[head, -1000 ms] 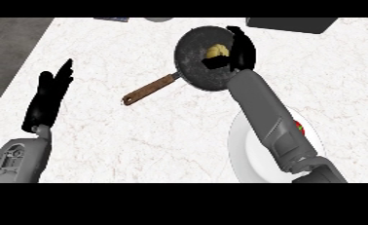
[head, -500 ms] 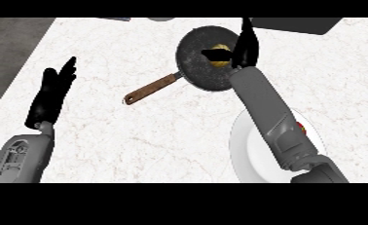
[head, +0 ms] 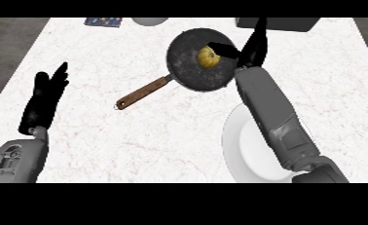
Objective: Pick the squash from the plate and place it in the pan
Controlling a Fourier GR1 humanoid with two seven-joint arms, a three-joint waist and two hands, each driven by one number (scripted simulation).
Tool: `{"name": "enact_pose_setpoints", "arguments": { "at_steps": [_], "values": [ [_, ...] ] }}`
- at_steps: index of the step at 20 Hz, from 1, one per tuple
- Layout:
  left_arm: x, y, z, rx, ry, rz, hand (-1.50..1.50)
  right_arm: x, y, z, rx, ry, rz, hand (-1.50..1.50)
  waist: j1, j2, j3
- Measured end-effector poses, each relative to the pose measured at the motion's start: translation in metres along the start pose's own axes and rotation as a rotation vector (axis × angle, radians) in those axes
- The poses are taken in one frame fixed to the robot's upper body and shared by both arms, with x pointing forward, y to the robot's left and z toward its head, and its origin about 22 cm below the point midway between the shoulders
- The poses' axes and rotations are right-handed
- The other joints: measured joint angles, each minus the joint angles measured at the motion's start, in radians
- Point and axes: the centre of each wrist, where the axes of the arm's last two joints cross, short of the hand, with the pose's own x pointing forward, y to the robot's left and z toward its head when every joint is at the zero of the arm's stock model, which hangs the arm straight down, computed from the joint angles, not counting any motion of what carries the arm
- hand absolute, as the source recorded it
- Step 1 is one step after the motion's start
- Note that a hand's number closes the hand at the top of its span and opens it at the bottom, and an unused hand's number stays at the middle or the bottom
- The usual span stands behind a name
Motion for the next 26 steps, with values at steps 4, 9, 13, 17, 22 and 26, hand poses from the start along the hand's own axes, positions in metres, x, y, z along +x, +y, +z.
{"name": "enact_pose_setpoints", "arguments": {
  "at_steps": [4,9,13,17,22,26],
  "values": [
    [-0.007,0.004,0.005,0.028,0.025,0.004,0.00,-0.016,-0.007,-0.001,-0.043,0.017,-0.034,-1.50,-0.035,-0.013,-0.001],
    [-0.022,0.014,0.012,0.064,0.059,0.008,0.00,-0.040,-0.029,-0.003,-0.057,0.009,-0.063,-1.50,-0.082,-0.030,-0.002],
    [-0.032,0.027,0.016,0.086,0.078,0.013,0.00,-0.062,-0.059,-0.005,-0.025,0.000,-0.071,-1.50,-0.108,-0.040,-0.003],
    [-0.039,0.025,0.021,0.094,0.089,0.009,0.00,-0.081,-0.103,-0.007,0.012,-0.002,-0.071,-1.50,-0.121,-0.044,-0.004],
    [-0.039,0.029,0.026,0.095,0.084,0.013,0.00,-0.098,-0.165,0.009,0.044,0.000,-0.055,-1.50,-0.122,-0.043,-0.004],
    [-0.037,0.027,0.024,0.086,0.078,0.013,0.00,-0.092,-0.208,0.030,0.051,-0.010,-0.049,-1.50,-0.114,-0.038,-0.004]
  ]
}}
